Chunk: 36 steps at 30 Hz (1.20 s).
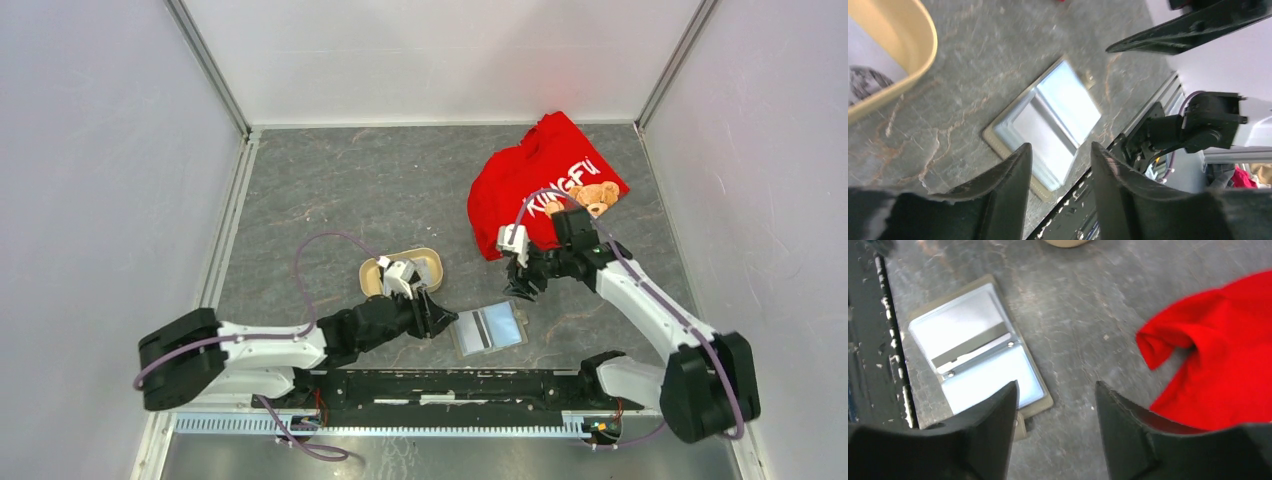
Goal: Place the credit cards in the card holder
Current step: Insert the credit card into the card holder, then move the card holder to the center of the board.
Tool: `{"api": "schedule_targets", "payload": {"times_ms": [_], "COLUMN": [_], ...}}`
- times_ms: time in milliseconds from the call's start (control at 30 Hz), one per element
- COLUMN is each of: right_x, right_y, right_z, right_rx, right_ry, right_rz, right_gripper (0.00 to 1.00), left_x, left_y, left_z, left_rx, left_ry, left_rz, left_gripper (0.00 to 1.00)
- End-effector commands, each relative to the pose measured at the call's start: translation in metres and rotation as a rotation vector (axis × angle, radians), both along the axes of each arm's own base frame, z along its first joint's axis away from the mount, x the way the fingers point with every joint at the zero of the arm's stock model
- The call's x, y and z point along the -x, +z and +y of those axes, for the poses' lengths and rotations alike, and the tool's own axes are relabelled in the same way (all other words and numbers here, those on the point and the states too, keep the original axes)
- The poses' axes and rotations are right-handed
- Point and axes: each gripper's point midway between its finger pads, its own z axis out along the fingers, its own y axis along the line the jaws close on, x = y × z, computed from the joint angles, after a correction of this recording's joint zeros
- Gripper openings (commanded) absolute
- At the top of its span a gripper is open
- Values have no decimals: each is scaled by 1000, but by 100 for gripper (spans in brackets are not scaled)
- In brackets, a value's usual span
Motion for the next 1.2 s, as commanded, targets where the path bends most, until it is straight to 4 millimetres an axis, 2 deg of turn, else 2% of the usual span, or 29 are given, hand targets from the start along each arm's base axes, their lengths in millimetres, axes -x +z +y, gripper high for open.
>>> {"api": "schedule_targets", "payload": {"times_ms": [0, 67, 100, 167, 233, 333, 467, 600, 767, 933, 1000, 1167], "right_x": [-20, 1, 9, 9, 9, 22, 17, 26, 22, 20, 17, 6], "right_y": [9, -12, -20, -23, -26, -34, -42, -45, -51, -61, -60, -52], "right_z": [-15, -16, -18, -26, -34, -41, -48, -45, -45, -44, -42, -39], "right_rx": [-52, -35, -21, 41, 89, 111, 134, 131, 145, 196, 196, 180], "right_ry": [-117, -35, -9, -8, -18, -9, -61, -16, -38, -55, -58, -102], "right_rz": [-120, -57, -29, -26, -40, -30, -87, -30, -34, -7, -9, -45], "right_gripper": [78, 80, 79, 77, 78, 78, 80, 78, 76, 58, 51, 35], "left_x": [-18, -24, -25, -27, -20, -10, 1, 3, 2, 2, 3, 5], "left_y": [32, 38, 40, 42, 46, 43, 29, 22, 0, -14, -27, -57], "left_z": [21, 34, 39, 48, 49, 48, 42, 29, 11, -5, -9, -13], "left_rx": [22, 52, 78, 128, 176, 197, 175, 105, -25, -53, -119, -199], "left_ry": [85, 149, 174, 203, 174, 139, 101, 59, 41, 87, 88, 116], "left_rz": [-160, -164, -156, -129, -108, -47, 43, 70, 150, 172, 198, 263], "left_gripper": [66, 97, 99, 100, 100, 100, 97, 92, 85, 81, 79, 65]}}
